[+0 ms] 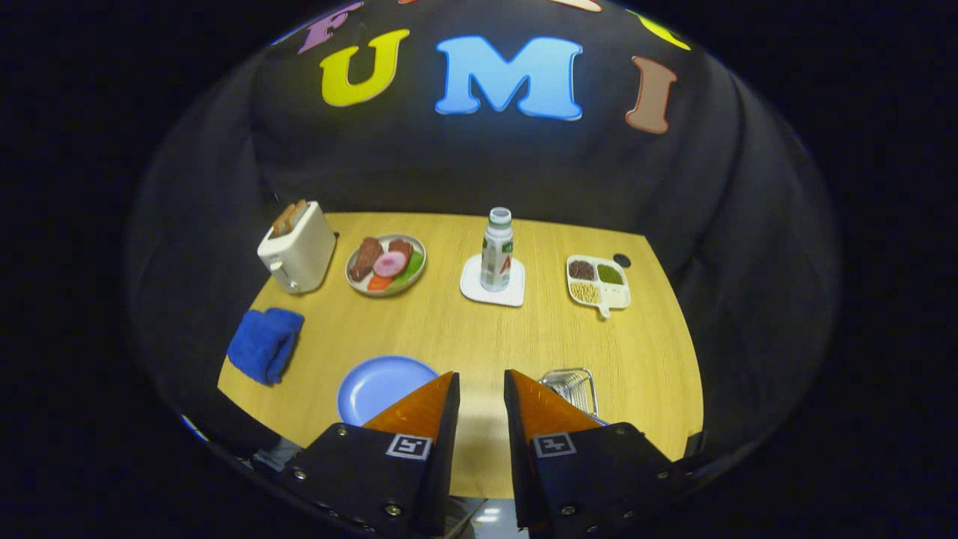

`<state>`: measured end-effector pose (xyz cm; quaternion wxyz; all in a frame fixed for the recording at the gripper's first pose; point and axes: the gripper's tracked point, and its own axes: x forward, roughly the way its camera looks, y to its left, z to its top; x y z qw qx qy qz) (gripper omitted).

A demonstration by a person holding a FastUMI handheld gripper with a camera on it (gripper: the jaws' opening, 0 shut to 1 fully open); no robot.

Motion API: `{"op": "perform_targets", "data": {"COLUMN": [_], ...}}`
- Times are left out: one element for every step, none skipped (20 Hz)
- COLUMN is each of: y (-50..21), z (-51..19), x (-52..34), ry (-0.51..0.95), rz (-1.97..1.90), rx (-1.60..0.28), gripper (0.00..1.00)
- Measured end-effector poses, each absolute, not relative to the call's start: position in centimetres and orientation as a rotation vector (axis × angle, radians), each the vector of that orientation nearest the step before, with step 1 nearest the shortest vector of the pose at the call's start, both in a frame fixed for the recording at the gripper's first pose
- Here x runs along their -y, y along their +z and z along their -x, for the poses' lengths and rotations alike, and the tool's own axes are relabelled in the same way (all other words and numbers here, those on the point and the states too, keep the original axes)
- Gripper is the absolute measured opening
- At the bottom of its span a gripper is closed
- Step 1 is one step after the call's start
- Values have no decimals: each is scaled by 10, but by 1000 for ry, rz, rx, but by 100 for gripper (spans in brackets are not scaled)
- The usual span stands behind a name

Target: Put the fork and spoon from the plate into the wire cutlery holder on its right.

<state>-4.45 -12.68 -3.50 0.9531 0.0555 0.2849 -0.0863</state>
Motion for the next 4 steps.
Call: {"op": "perform_targets", "data": {"y": [-24, -14, -1, 13], "z": [42, 43, 43, 41], "x": [119, 117, 115, 108], "ry": [-169, -170, -177, -171], "rz": [-123, -109, -88, -69], "rx": [-517, -456, -394, -319], "gripper": [35, 35, 35, 35]}}
